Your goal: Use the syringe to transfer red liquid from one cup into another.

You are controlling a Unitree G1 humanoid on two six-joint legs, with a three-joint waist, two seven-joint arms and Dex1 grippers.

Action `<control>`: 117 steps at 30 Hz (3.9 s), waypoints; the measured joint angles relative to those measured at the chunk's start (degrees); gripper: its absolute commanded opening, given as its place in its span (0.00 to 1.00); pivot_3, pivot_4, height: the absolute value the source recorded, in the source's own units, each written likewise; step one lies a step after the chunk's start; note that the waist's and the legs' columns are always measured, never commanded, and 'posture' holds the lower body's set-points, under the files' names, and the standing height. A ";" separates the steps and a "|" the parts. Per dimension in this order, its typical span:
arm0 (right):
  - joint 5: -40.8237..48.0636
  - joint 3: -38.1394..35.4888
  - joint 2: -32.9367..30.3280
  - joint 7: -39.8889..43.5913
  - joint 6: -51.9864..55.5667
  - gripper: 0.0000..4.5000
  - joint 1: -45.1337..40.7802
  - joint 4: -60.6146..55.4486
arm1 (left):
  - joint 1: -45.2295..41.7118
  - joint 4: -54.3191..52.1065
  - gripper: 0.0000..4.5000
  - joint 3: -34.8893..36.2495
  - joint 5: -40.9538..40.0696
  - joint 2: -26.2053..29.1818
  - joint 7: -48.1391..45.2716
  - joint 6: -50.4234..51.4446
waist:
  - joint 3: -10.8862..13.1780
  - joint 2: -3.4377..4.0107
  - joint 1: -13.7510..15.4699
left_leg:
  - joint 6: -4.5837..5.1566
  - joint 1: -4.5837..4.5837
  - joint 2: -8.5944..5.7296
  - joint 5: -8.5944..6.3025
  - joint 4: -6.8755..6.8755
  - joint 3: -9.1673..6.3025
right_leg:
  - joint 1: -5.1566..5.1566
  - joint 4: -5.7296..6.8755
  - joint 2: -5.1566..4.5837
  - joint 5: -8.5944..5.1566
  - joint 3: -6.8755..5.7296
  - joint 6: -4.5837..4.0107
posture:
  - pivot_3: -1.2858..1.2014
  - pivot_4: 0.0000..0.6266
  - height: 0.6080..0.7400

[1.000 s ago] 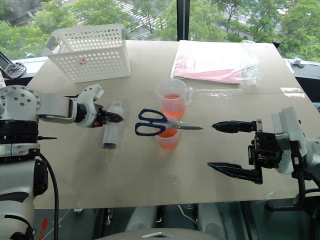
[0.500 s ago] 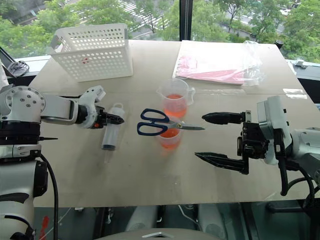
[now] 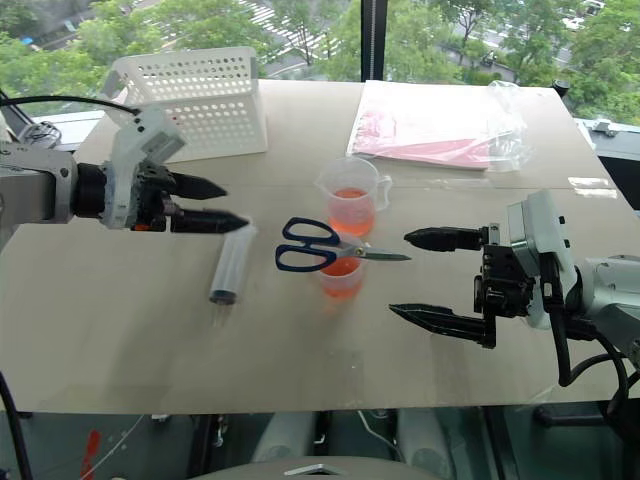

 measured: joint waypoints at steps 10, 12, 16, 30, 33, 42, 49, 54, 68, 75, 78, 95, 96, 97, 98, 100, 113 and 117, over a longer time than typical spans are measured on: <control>0.41 -7.02 -1.67 0.66 0.17 1.00 8.07 -2.81 | -13.60 19.79 0.92 -16.34 26.15 -15.12 -24.33 -24.55 | 0.01 -0.04 0.58 | 0.07 -0.12 0.05 -0.02 0.13 -0.06 | 0.06 -0.04 0.23 0.01 0.10 0.03 | 0.52 0.24 1.00; 0.81 -8.77 -1.67 0.24 0.18 1.00 10.00 -3.88 | -14.31 22.18 0.92 -16.47 28.39 -17.30 -26.96 -26.89 | 0.01 -0.04 0.29 | 0.16 -0.12 0.06 -0.08 0.12 -0.05 | 0.06 -0.05 0.23 0.10 0.11 0.28 | 0.52 0.24 1.00; 1.34 -10.87 -1.62 -0.90 0.11 1.00 12.89 -6.00 | -15.83 23.77 0.76 -16.56 29.86 -20.13 -29.23 -28.24 | 0.02 -0.05 -0.51 | 0.19 -0.13 0.08 -0.09 0.12 -0.08 | 0.06 -0.04 0.22 0.07 0.10 0.33 | 0.52 0.24 1.00; 0.84 -11.63 -0.60 -1.40 -1.64 1.00 16.13 -7.33 | -15.22 19.14 0.31 -17.53 32.95 -20.88 -29.71 -28.18 | 0.01 -0.04 -0.71 | 0.19 -0.05 0.11 -0.09 0.16 -0.06 | 0.07 0.03 0.26 -0.01 0.14 0.50 | 0.52 0.24 1.00; 0.57 -11.63 -0.59 -1.15 -2.00 1.00 16.09 -7.13 | -14.17 18.82 0.31 -17.50 34.63 -21.18 -29.70 -28.04 | 0.01 -0.04 -0.72 | 0.19 -0.05 0.11 -0.09 0.16 -0.07 | 0.07 0.03 0.27 -0.01 0.13 0.50 | 0.52 0.24 1.00; -0.64 -11.57 -0.33 -0.52 -2.77 1.00 16.18 -7.04 | -13.91 17.60 0.80 -17.19 35.87 -22.89 -29.56 -25.12 | 0.02 -0.04 -0.68 | 0.19 -0.05 0.11 -0.09 0.16 -0.06 | 0.08 0.03 0.27 -0.02 0.13 0.50 | 0.52 0.24 1.00; -1.37 -11.57 0.29 -0.50 -2.85 1.00 16.43 -7.06 | -13.91 16.42 0.54 -17.18 36.59 -22.90 -29.74 -24.69 | 0.01 -0.04 -0.71 | 0.19 -0.05 0.12 -0.09 0.16 -0.08 | 0.08 0.03 0.28 -0.01 0.13 0.50 | 0.52 0.24 1.00; -1.41 -11.57 0.58 -0.52 -2.87 1.00 16.88 -7.15 | -13.91 15.64 0.48 -17.19 36.45 -22.85 -29.76 -24.45 | 0.01 -0.04 -0.70 | 0.19 -0.05 0.11 -0.09 0.16 -0.07 | 0.08 0.03 0.27 -0.01 0.14 0.50 | 0.52 0.24 1.00; -1.41 -11.57 0.63 -1.35 -3.08 1.00 16.87 -7.49 | -13.84 17.02 0.35 -18.62 39.60 -22.93 -29.78 -28.29 | 0.01 -0.04 -0.70 | 0.19 -0.04 0.11 -0.09 0.16 -0.08 | 0.08 0.04 0.28 -0.01 0.13 0.49 | 0.52 0.24 1.00; -1.38 -11.58 0.62 -1.45 -3.12 1.00 17.16 -7.54 | -13.84 17.93 0.18 -19.30 39.29 -22.99 -29.79 -29.04 | 0.01 -0.04 -0.69 | 0.19 -0.05 0.11 -0.09 0.17 -0.07 | 0.08 0.04 0.28 0.00 0.14 0.49 | 0.52 0.24 1.00; -1.38 -11.57 0.61 -1.47 -3.12 1.00 17.19 -7.54 | -13.86 18.10 0.18 -19.18 38.42 -22.84 -29.79 -28.08 | 0.01 -0.04 -0.70 | 0.19 -0.05 0.11 -0.09 0.17 -0.07 | 0.08 0.04 0.28 -0.01 0.14 0.50 | 0.52 0.24 1.00; -3.53 -2.95 1.76 -0.83 -4.34 1.00 7.03 -2.96 | 11.43 25.50 0.18 10.23 35.28 -4.18 -9.30 -2.14 | 0.01 -0.02 -1.52 | 0.23 0.10 0.25 -0.11 0.19 -0.12 | 0.09 0.22 0.22 -0.17 0.14 0.34 | 0.52 0.24 1.00; -3.58 -2.42 1.53 -0.38 -4.24 1.00 6.32 -2.23 | 11.96 28.25 0.18 10.24 36.04 -5.37 -6.51 -1.17 | -0.04 -0.14 -1.29 | 0.23 0.09 0.25 -0.11 0.22 -0.13 | 0.10 0.22 0.23 -0.17 0.13 0.33 | 0.52 0.24 1.00; -3.62 -1.79 1.15 0.00 -4.10 1.00 5.43 -1.58 | 11.80 30.51 0.18 10.54 36.55 -7.40 -3.60 0.28 | -0.04 -0.25 -0.82 | 0.23 0.05 0.25 -0.11 0.24 -0.14 | 0.09 0.21 0.23 -0.17 0.11 0.33 | 0.52 0.24 1.00; -3.63 -1.55 0.99 0.14 -3.98 1.00 4.83 -1.29 | 11.32 31.71 0.18 10.77 36.55 -8.83 -1.83 1.36 | -0.04 -0.31 -0.45 | 0.22 0.00 0.24 -0.11 0.25 -0.17 | 0.09 0.20 0.20 -0.16 0.09 0.32 | 0.52 0.24 1.00; -3.62 -1.17 0.83 0.27 -3.87 1.00 3.95 -1.11 | 10.74 33.20 0.48 11.27 36.51 -10.71 1.10 2.71 | -0.05 -0.35 -0.09 | 0.22 -0.07 0.19 -0.11 0.25 -0.18 | 0.08 0.16 0.15 -0.05 0.08 0.22 | 0.52 0.24 1.00; -3.41 0.30 0.74 0.64 -2.73 1.00 1.92 -0.22 | -2.31 13.65 0.99 14.77 18.99 -12.35 17.44 33.01 | -0.10 -0.18 -0.68 | 0.23 0.14 0.16 -0.12 0.17 -0.20 | 0.16 0.23 0.17 -0.04 0.18 0.56 | 0.52 0.24 1.00; -3.35 1.11 1.09 0.22 -2.64 1.00 1.59 -0.36 | -7.52 26.54 0.99 9.83 6.08 -19.79 37.46 33.65 | -0.09 -0.18 -0.76 | 0.23 0.26 0.19 -0.11 0.23 -0.33 | 0.17 0.52 0.18 -0.03 0.30 0.56 | 0.52 0.24 1.00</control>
